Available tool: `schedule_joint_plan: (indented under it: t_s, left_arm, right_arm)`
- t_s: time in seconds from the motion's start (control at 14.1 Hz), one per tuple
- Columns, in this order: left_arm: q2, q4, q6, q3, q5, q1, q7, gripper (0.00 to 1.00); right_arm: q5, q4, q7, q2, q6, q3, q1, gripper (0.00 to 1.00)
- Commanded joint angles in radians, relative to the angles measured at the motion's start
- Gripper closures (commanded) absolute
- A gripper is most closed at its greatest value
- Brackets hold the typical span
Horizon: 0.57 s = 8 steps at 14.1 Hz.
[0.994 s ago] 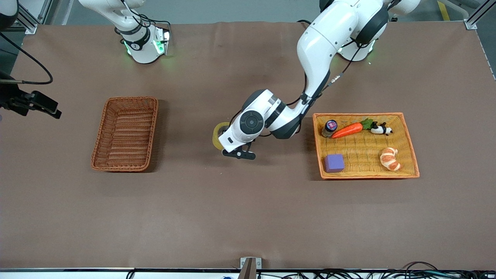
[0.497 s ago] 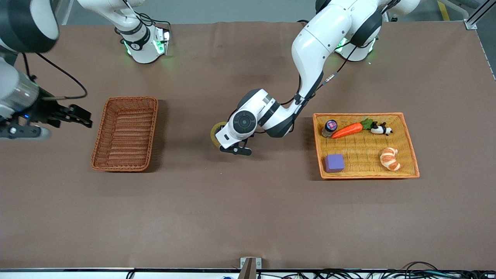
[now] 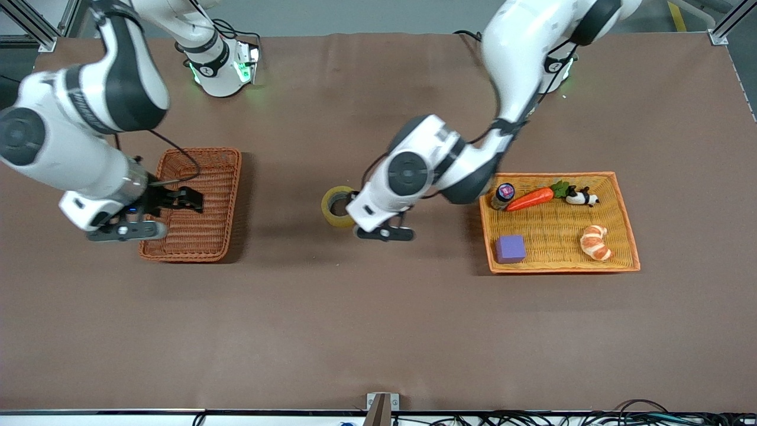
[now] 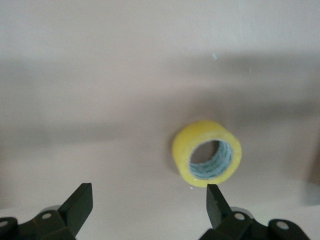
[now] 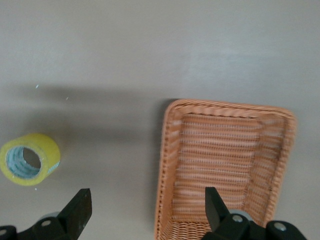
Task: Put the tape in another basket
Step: 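Set the tape down with the left gripper while the right gripper approaches, then grasp the tape with the right gripper while the left gripper withdraws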
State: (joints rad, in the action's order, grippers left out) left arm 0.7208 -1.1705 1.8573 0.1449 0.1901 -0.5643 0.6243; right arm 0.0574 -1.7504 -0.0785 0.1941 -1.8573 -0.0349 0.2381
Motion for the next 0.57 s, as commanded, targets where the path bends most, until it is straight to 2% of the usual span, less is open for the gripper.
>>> schedule_joint_plan:
  t_s: [0.0, 0.14, 0.28, 0.5]
  left_arm:
    - [-0.234, -0.242, -0.001, 0.004, -0.004, 0.110, -0.084, 0.00]
    - [-0.392, -0.387, 0.000, 0.010, -0.052, 0.222, -0.148, 0.00]
    - [-0.493, -0.452, -0.001, 0.009, -0.069, 0.282, -0.259, 0.00]
    - [-0.610, -0.486, -0.027, 0.007, -0.078, 0.385, -0.273, 0.00]
  right_arm:
    - [0.013, -0.014, -0.045, 0.080, -0.080, 0.015, 0.072, 0.00]
    - [0.013, -0.015, -0.183, 0.169, -0.184, 0.021, 0.160, 0.00]
    - [0.013, -0.017, -0.277, 0.202, -0.229, 0.023, 0.225, 0.00]
    - [0.013, -0.018, -0.394, 0.261, -0.291, 0.023, 0.323, 0.00]
